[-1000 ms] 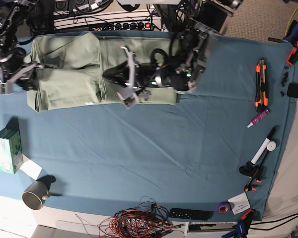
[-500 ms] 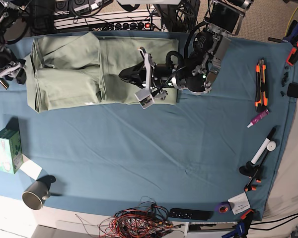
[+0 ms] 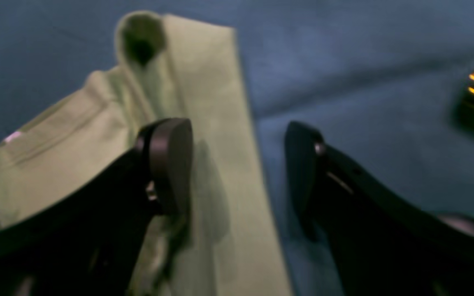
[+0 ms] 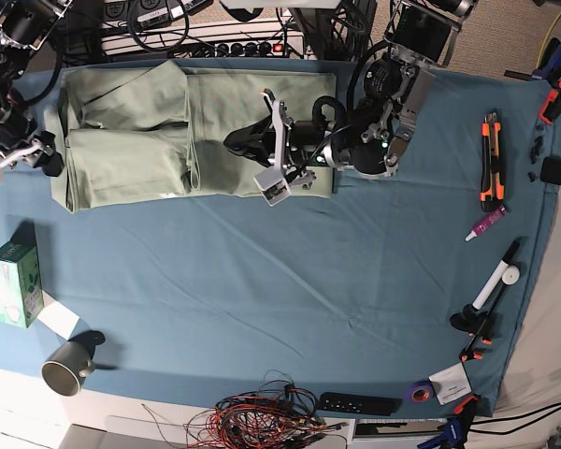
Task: Fold the T-shirt properly
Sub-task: 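Release the left gripper and reposition the right gripper at the strip end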
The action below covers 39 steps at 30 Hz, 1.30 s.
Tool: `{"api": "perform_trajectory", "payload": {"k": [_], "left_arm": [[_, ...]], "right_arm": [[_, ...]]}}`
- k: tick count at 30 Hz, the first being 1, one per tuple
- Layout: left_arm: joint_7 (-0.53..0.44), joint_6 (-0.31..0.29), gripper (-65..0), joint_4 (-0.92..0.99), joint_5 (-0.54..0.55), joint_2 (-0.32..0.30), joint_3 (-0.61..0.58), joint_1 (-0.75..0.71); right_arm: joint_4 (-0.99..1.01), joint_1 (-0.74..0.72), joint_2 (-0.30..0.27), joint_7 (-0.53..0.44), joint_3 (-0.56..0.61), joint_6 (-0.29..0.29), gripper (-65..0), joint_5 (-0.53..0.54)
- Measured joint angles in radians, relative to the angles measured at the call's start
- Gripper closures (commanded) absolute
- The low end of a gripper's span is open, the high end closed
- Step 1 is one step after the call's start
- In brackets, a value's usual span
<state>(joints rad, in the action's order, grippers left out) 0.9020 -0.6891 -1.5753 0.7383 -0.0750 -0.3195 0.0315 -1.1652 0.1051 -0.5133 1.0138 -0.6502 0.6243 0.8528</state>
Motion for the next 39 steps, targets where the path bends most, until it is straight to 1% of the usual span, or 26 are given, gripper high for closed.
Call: {"api": "perform_trajectory", "payload": {"k": [4,8,12,13,15,21,25,35,39], "left_arm": [[0.0,0.0,0.0,0.0,0.0,0.0,0.0,0.0],[0.0,0.0,0.0,0.0,0.0,0.0,0.0,0.0],[0.0,0.0,0.0,0.0,0.0,0.0,0.0,0.0],[0.0,0.0,0.0,0.0,0.0,0.0,0.0,0.0],[0.0,0.0,0.0,0.0,0.0,0.0,0.0,0.0],[0.0,0.0,0.0,0.0,-0.023,0.0,0.0,0.0],[0.0,0.0,0.0,0.0,-0.024,0.0,0.0,0.0],[0.0,0.0,0.0,0.0,-0.027,0.0,0.0,0.0],[0.0,0.0,0.0,0.0,-0.027,0.0,0.0,0.0]], "right_arm": [[-0.002,-0.005,-0.003,0.005,0.077,0.002,-35.9,0.062],[-0.006,-0.005,-0.003,0.027,0.097,0.006,-35.9,0.096],[-0.005,-0.006,-0.005,0.086,0.097,0.039,-35.9,0.139],[-0.005,-0.005,-0.005,0.105,0.097,0.058,-36.2,0.148],[-0.005,-0.005,-0.004,0.131,0.097,0.074,-38.7,0.17],[-0.005,-0.006,-0.004,0.14,0.097,0.081,-39.6,0.17],[-0.006,-0.008,-0.005,0.19,0.097,0.084,-39.6,0.179],[-0.014,0.039,-0.025,0.182,0.187,0.1,-39.5,0.235],[-0.015,0.039,-0.027,0.187,0.194,0.1,-39.5,0.238]]}}
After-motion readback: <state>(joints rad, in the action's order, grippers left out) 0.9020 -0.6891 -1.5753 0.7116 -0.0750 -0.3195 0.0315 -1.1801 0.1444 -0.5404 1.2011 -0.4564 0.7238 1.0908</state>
